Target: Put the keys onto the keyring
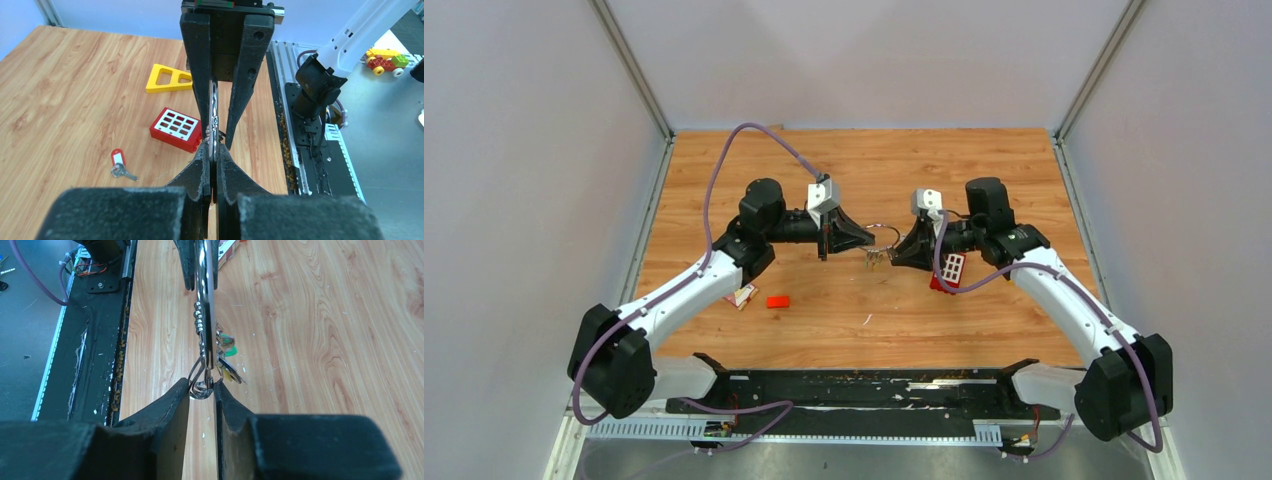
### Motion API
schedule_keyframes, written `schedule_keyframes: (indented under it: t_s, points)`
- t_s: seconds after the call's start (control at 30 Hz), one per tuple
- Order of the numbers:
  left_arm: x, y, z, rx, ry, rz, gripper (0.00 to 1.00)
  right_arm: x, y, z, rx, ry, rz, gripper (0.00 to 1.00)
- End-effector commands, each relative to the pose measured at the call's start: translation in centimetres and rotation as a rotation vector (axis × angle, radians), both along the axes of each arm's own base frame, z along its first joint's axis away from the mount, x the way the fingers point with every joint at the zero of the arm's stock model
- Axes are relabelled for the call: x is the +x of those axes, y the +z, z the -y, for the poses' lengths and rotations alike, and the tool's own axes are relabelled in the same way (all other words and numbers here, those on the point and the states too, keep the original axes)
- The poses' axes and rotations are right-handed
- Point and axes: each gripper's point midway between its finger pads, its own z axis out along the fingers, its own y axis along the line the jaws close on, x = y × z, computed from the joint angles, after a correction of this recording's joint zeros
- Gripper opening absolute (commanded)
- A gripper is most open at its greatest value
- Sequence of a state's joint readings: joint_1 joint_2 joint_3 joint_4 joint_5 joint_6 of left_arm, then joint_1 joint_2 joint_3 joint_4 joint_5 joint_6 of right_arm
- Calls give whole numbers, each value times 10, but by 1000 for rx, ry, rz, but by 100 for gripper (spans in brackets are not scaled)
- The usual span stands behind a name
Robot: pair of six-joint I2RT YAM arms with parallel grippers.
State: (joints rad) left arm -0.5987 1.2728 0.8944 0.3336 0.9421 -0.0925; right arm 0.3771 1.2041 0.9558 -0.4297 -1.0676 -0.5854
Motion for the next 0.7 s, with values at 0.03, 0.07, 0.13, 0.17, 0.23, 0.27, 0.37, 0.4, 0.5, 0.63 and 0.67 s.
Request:
schedule_keyframes:
  t_s: [0.03,0.07,0.13,0.17,0.23,0.27,0.37,0.4,0.5,0.63,0.67]
  points:
    - [-2,13,-1,-38,-13,42,0,0,15,-4,30,44,43,18]
    - [-1,12,-1,-35,-12,40,0,1,15,-3,26,37,49,17]
    - [0,10,-1,-30,-10,43,0,3,15,-2,19,23,62,16]
    - [0,9,-1,-27,-10,44,0,5,15,-1,13,12,69,14]
    - [0,6,-1,-19,-10,45,0,7,16,1,2,-9,86,11]
    - [0,5,-1,-14,-10,44,0,8,16,2,-2,-16,96,10]
    - [1,-2,-1,7,-10,46,0,11,17,5,-23,-37,120,8]
    - [1,-4,-1,15,-13,46,0,12,17,7,-34,-43,131,8]
    - [1,-11,-3,42,-18,47,0,13,18,11,-64,-51,161,8]
    - [1,-18,-2,59,-24,46,0,12,18,13,-76,-49,177,7]
    - [2,-19,-2,59,-24,47,0,12,18,13,-75,-47,175,6]
